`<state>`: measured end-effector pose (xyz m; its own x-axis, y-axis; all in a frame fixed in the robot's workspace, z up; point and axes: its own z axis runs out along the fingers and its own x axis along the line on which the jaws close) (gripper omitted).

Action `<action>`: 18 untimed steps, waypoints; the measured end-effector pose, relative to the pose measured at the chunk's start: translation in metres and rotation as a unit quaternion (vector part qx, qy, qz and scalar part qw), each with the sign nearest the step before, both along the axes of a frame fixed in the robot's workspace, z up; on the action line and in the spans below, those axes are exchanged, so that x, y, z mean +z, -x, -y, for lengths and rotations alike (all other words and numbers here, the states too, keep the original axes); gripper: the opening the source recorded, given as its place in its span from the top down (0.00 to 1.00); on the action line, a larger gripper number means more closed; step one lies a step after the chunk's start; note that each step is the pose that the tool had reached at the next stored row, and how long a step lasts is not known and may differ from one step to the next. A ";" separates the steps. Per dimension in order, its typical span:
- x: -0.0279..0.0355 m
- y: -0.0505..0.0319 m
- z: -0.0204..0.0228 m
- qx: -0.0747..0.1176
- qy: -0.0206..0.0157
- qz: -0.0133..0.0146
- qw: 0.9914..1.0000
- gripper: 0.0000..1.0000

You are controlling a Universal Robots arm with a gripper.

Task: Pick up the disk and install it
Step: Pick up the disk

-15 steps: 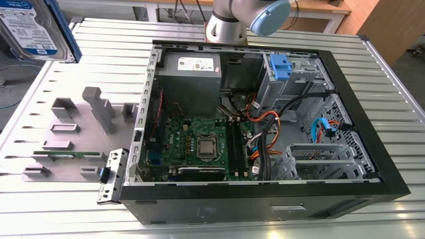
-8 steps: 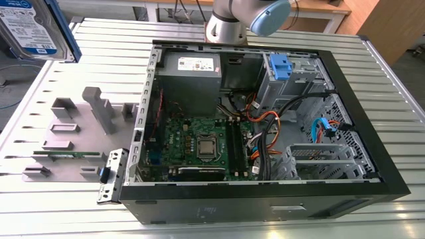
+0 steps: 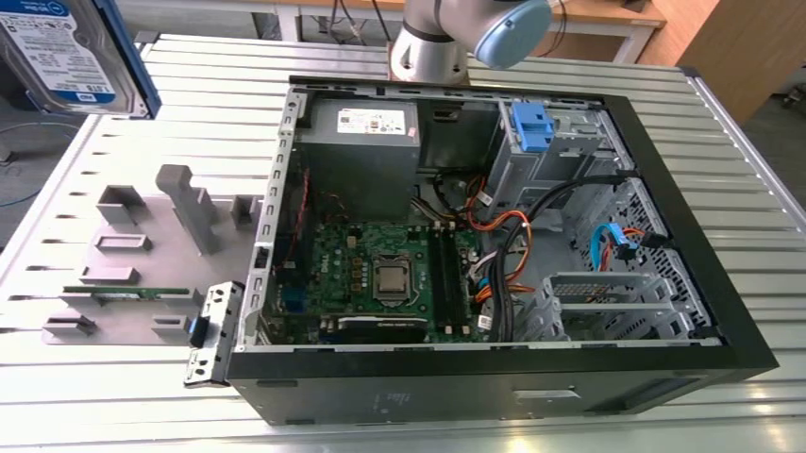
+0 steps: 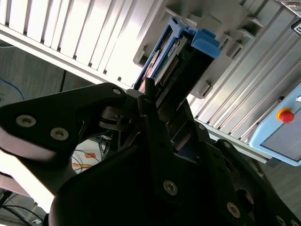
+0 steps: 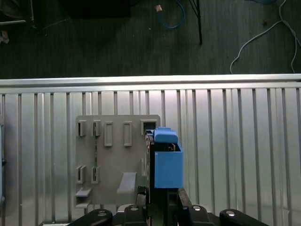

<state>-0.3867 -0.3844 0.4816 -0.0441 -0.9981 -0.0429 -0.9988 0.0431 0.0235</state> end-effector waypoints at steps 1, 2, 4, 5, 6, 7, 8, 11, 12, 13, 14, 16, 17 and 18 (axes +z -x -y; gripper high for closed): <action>-0.0001 -0.0020 0.0000 0.000 0.000 0.000 1.000 0.65; -0.0001 -0.0039 0.0000 0.000 0.000 0.000 1.000 0.65; 0.0000 -0.0082 0.0000 0.000 0.000 0.000 1.000 0.65; -0.0001 -0.0103 0.0000 0.000 0.000 0.000 1.000 0.65; 0.0000 -0.0122 0.0000 0.000 0.000 0.000 1.000 0.65; 0.0000 -0.0142 0.0000 0.000 0.000 0.000 1.000 0.65; 0.0000 -0.0161 0.0000 0.000 0.000 0.000 1.000 0.65; -0.0001 -0.0207 0.0000 0.000 0.000 0.000 1.000 0.65; -0.0001 -0.0215 0.0000 0.000 0.000 0.000 1.000 0.65; 0.0000 -0.0217 0.0000 0.000 0.000 0.000 1.000 0.65; 0.0000 -0.0217 0.0000 0.000 0.000 0.000 1.000 0.65; 0.0000 -0.0218 0.0000 0.000 0.000 0.000 1.000 0.65; 0.0000 -0.0219 0.0000 0.000 0.000 0.000 1.000 0.65; 0.0003 -0.0219 0.0000 0.000 0.000 0.000 1.000 0.65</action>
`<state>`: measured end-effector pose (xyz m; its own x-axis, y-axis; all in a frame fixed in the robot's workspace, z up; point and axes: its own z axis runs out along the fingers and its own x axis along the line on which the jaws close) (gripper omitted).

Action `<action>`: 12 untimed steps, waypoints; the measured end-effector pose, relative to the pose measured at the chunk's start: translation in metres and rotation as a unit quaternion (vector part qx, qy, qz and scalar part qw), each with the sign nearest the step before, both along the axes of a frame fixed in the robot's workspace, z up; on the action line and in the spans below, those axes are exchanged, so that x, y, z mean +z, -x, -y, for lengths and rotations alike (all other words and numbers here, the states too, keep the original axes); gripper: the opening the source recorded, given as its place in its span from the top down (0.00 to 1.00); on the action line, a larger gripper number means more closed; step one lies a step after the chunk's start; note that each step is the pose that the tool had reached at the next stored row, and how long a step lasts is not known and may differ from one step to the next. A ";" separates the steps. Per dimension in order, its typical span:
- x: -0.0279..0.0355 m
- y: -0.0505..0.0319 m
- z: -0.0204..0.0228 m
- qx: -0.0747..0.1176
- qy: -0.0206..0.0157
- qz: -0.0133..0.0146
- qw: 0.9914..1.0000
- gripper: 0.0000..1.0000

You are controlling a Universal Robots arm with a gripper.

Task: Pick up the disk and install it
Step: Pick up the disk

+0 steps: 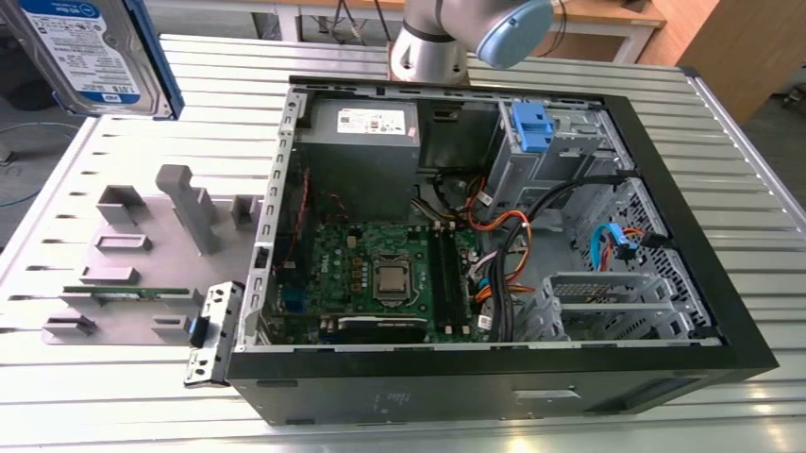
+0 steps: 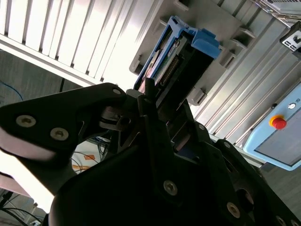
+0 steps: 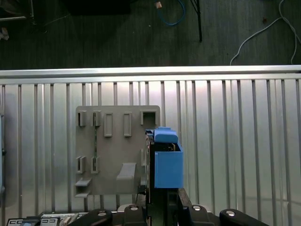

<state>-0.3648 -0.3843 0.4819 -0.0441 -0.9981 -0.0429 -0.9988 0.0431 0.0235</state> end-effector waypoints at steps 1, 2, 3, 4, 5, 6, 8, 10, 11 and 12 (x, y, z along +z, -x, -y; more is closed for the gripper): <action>0.0004 0.0000 0.0000 0.000 0.000 0.000 1.000 0.65; 0.0012 0.0000 0.0000 0.000 0.000 0.000 1.000 0.65; 0.0024 0.0000 0.0000 0.000 0.000 0.000 1.000 0.65; 0.0034 0.0000 0.0000 0.000 0.000 0.000 1.000 0.65; 0.0044 0.0000 0.0000 0.000 0.000 0.000 1.000 0.65; 0.0053 0.0000 0.0000 0.000 0.000 0.000 1.000 0.65; 0.0063 0.0000 0.0000 0.000 0.000 0.000 1.000 0.65; 0.0063 -0.0001 0.0000 0.000 -0.001 0.000 1.000 0.65; 0.0063 0.0000 0.0000 0.000 -0.001 0.000 1.000 0.65; 0.0064 0.0000 0.0000 0.000 -0.001 0.000 1.000 0.65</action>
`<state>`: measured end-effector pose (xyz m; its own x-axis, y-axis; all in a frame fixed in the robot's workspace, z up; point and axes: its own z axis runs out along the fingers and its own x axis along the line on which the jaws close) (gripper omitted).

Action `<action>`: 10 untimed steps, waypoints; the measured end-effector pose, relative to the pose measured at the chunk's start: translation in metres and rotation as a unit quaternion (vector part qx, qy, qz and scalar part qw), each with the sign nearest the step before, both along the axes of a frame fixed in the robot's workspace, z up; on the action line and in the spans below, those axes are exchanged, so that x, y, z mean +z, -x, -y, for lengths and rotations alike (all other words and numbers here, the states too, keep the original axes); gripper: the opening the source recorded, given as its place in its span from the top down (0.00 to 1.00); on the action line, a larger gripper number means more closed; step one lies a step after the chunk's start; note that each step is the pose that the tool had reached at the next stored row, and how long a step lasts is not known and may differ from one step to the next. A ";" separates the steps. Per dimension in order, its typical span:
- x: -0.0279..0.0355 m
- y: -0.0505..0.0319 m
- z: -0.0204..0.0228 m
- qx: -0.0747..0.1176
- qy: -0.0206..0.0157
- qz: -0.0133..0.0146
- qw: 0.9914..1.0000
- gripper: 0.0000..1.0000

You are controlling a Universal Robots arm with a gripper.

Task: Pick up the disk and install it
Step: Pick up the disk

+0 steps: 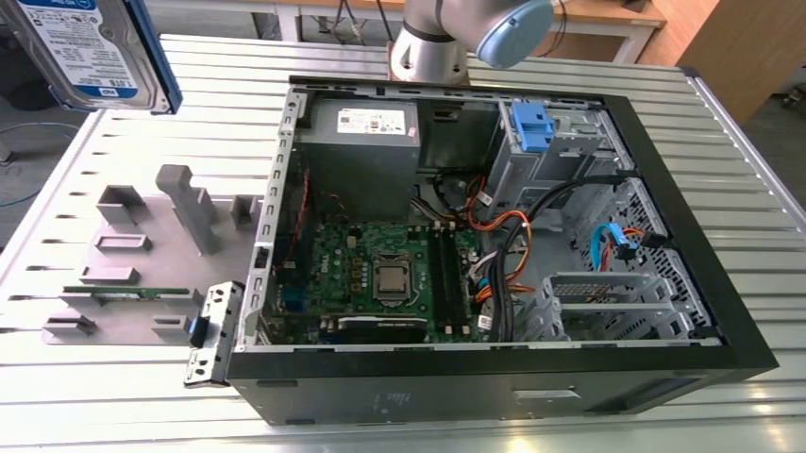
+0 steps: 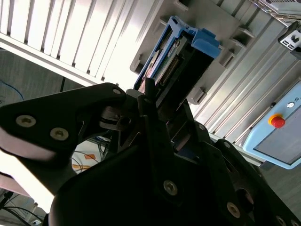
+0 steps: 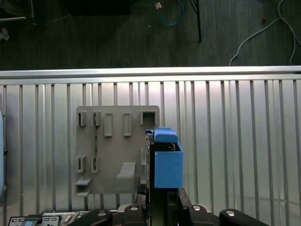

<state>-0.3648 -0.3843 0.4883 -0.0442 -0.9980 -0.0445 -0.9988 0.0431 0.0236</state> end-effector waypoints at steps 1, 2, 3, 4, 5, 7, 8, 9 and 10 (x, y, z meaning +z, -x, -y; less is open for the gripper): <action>0.0000 0.0000 0.0000 0.000 0.000 0.000 1.000 0.65; -0.0001 0.0000 0.0000 0.000 0.000 0.000 1.000 0.65; -0.0001 -0.0001 0.0000 0.000 0.000 0.000 1.000 0.65; -0.0001 -0.0003 0.0001 0.000 0.000 0.000 1.000 0.65; -0.0001 -0.0007 0.0001 0.000 0.000 0.000 1.000 0.65; -0.0001 -0.0018 0.0001 0.000 0.000 0.000 1.000 0.65; -0.0001 -0.0027 0.0000 0.000 0.000 0.000 1.000 0.65; -0.0001 -0.0036 0.0000 0.000 0.000 0.000 1.000 0.65; 0.0000 -0.0046 0.0000 0.000 0.000 0.000 1.000 0.65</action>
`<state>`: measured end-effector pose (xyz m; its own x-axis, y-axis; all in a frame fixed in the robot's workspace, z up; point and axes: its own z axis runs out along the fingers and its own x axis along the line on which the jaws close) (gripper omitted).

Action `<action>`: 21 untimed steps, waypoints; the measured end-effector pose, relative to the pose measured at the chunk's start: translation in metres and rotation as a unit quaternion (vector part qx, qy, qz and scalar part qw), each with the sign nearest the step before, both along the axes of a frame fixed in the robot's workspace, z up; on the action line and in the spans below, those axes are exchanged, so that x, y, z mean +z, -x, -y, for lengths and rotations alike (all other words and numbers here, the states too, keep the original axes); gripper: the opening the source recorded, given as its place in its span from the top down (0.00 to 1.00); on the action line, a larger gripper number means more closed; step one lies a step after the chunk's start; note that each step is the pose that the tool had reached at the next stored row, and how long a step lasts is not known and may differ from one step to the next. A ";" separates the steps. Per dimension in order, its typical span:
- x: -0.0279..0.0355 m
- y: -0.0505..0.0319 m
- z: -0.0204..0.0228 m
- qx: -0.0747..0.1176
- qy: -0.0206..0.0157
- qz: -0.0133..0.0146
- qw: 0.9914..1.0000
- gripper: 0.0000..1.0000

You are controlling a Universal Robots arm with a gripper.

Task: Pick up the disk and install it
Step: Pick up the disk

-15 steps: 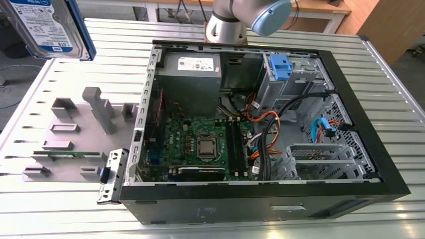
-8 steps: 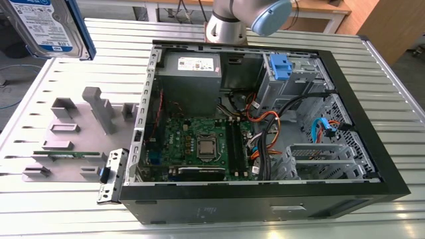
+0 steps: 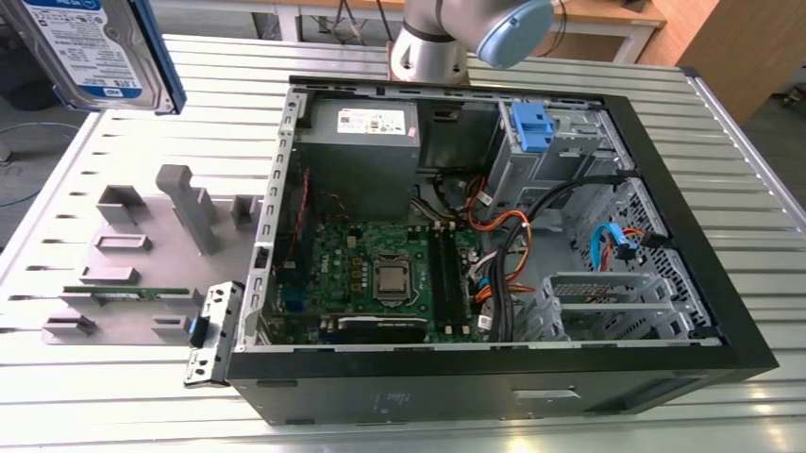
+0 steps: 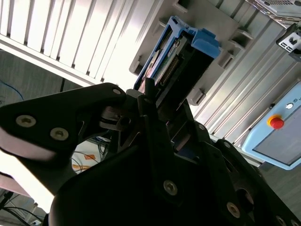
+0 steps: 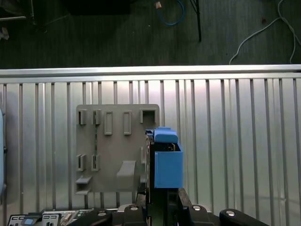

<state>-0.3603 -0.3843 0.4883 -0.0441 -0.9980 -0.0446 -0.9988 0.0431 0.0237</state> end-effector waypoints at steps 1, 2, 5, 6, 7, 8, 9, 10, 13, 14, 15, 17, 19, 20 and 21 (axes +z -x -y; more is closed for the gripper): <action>-0.0001 -0.0010 0.0000 0.000 0.000 0.000 1.000 0.65; -0.0001 -0.0022 0.0000 0.000 0.000 0.000 1.000 0.65; -0.0001 -0.0065 0.0000 0.000 0.000 0.000 1.000 0.65; 0.0000 -0.0079 0.0000 0.000 0.000 0.000 1.000 0.65; -0.0001 -0.0092 0.0000 0.000 0.000 0.000 1.000 0.65; -0.0001 -0.0107 0.0000 0.000 0.000 0.000 1.000 0.65; 0.0000 -0.0121 0.0000 0.000 0.000 0.000 1.000 0.65; 0.0000 -0.0137 0.0000 0.000 0.000 0.000 1.000 0.65; -0.0001 -0.0189 0.0000 0.000 0.000 0.000 1.000 0.65; -0.0001 -0.0206 0.0000 0.000 0.000 0.000 1.000 0.65; -0.0001 -0.0224 0.0000 0.000 0.000 0.000 1.000 0.65; 0.0000 -0.0262 0.0000 0.000 0.000 0.000 1.000 0.65; -0.0001 -0.0300 0.0000 0.000 0.000 0.000 1.000 0.65; -0.0001 -0.0319 0.0000 0.000 0.000 0.000 1.000 0.65; -0.0001 -0.0338 0.0000 0.000 0.000 0.000 1.000 0.65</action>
